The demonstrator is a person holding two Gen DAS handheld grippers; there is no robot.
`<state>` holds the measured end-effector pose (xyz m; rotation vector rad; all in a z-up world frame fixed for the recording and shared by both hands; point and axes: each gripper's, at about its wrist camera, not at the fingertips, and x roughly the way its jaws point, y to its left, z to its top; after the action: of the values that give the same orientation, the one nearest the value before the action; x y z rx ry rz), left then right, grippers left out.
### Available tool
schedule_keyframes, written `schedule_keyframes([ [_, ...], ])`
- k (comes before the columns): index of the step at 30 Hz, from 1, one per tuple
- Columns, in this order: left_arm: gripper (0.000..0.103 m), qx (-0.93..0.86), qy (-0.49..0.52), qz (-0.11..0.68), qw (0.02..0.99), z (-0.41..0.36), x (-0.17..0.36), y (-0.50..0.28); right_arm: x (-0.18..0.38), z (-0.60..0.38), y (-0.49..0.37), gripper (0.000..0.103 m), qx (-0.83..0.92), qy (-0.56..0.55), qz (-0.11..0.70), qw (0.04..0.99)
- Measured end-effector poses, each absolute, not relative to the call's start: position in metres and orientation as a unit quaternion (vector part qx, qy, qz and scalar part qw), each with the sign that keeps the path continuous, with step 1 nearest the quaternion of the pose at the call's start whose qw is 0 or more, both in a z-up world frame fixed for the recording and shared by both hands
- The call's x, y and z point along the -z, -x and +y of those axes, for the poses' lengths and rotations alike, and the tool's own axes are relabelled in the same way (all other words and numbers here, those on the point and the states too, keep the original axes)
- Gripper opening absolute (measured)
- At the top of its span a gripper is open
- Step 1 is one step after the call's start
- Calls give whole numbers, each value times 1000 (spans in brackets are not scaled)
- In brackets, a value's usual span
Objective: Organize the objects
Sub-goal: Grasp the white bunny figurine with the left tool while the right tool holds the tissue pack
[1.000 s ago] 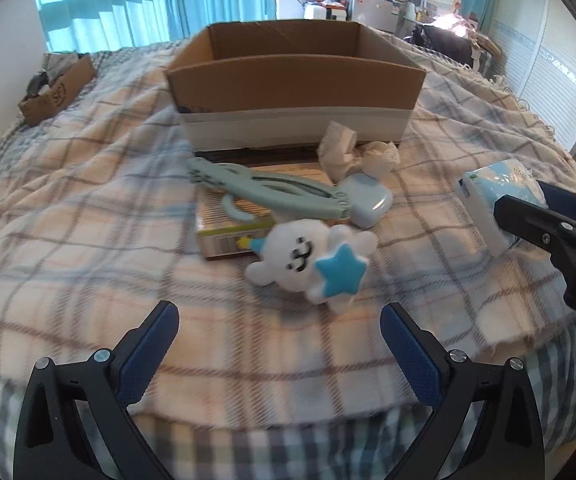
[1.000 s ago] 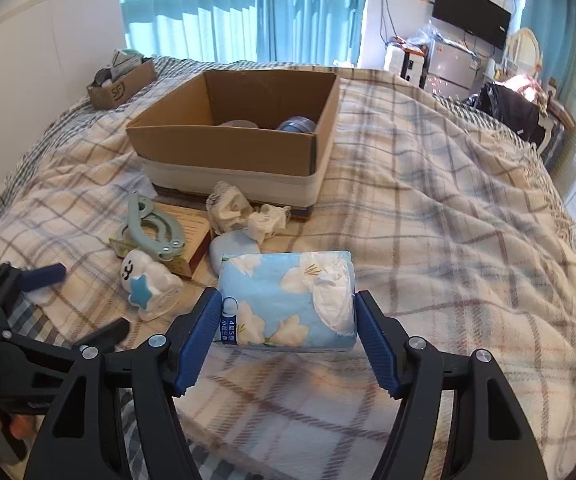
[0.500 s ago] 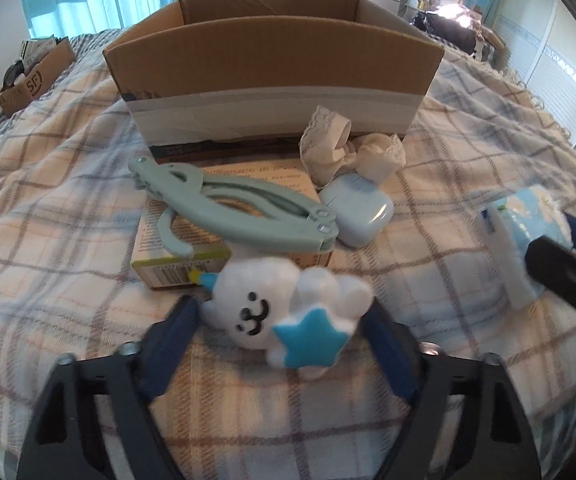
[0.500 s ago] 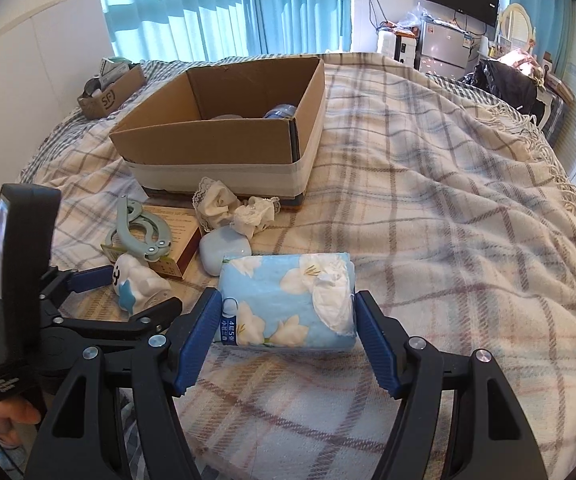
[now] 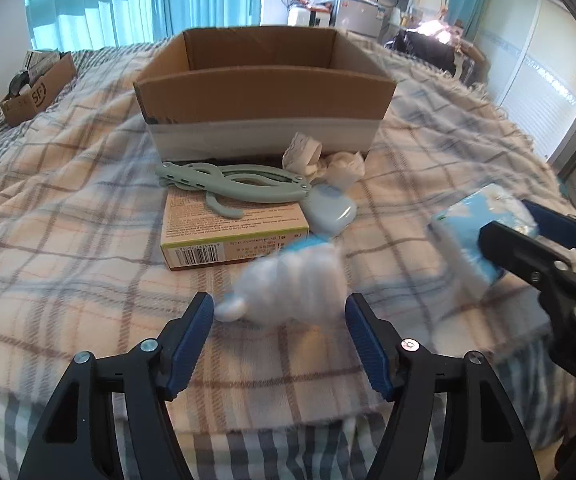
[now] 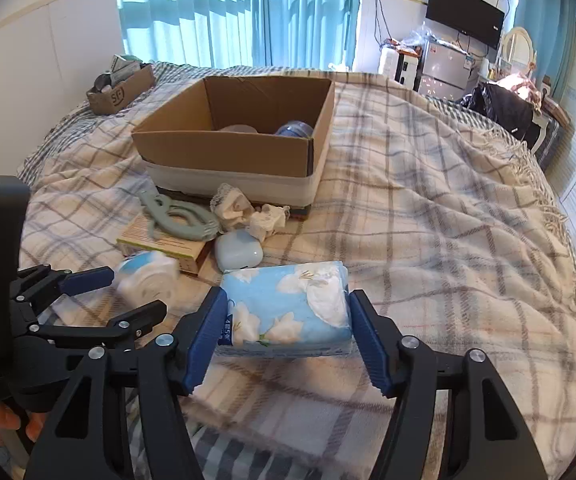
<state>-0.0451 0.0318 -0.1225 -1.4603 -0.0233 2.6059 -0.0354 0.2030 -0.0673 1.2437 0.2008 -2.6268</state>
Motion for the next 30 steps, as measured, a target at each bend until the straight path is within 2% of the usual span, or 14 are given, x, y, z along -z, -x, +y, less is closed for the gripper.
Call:
schedule_keyframes([
  [2, 37, -872, 483, -14, 84, 30, 117, 41, 63, 199, 31, 58, 897, -420, 73, 115],
  [3, 30, -870, 485, -21, 91, 28, 115, 41, 61, 198, 29, 55, 898, -418, 75, 116],
  [4, 30, -869, 486, -26, 92, 25, 114, 40, 59, 196, 28, 53, 898, -417, 77, 116],
  [5, 30, -868, 488, -24, 88, 24, 114, 39, 58, 195, 26, 40, 898, -416, 80, 117],
  [6, 30, -867, 490, -22, 89, 24, 115, 39, 58, 193, 25, 35, 897, -417, 84, 119],
  [8, 30, -864, 493, -26, 95, 23, 117, 38, 57, 193, 24, 35, 897, -417, 86, 118],
  [9, 33, -863, 495, -26, 95, 24, 119, 38, 57, 193, 23, 35, 897, -416, 86, 118],
  [12, 69, -861, 502, -11, 75, 26, 126, 38, 59, 194, 24, 33, 896, -419, 86, 118],
  [15, 73, -859, 507, -8, 69, 26, 134, 40, 63, 197, 26, 33, 895, -422, 84, 118],
  [16, 79, -857, 511, -7, 64, 26, 137, 42, 65, 197, 28, 33, 894, -424, 85, 119],
  [17, 82, -854, 516, -7, 60, 26, 140, 45, 68, 198, 30, 39, 892, -427, 88, 120],
  [18, 83, -854, 517, -8, 58, 26, 142, 47, 70, 200, 32, 56, 893, -427, 88, 115],
  [20, 83, -854, 517, -10, 59, 27, 144, 52, 72, 205, 36, 70, 895, -425, 76, 112],
  [30, 81, -848, 526, 14, 58, 45, 170, 93, 92, 218, 57, 70, 879, -459, 43, 123],
])
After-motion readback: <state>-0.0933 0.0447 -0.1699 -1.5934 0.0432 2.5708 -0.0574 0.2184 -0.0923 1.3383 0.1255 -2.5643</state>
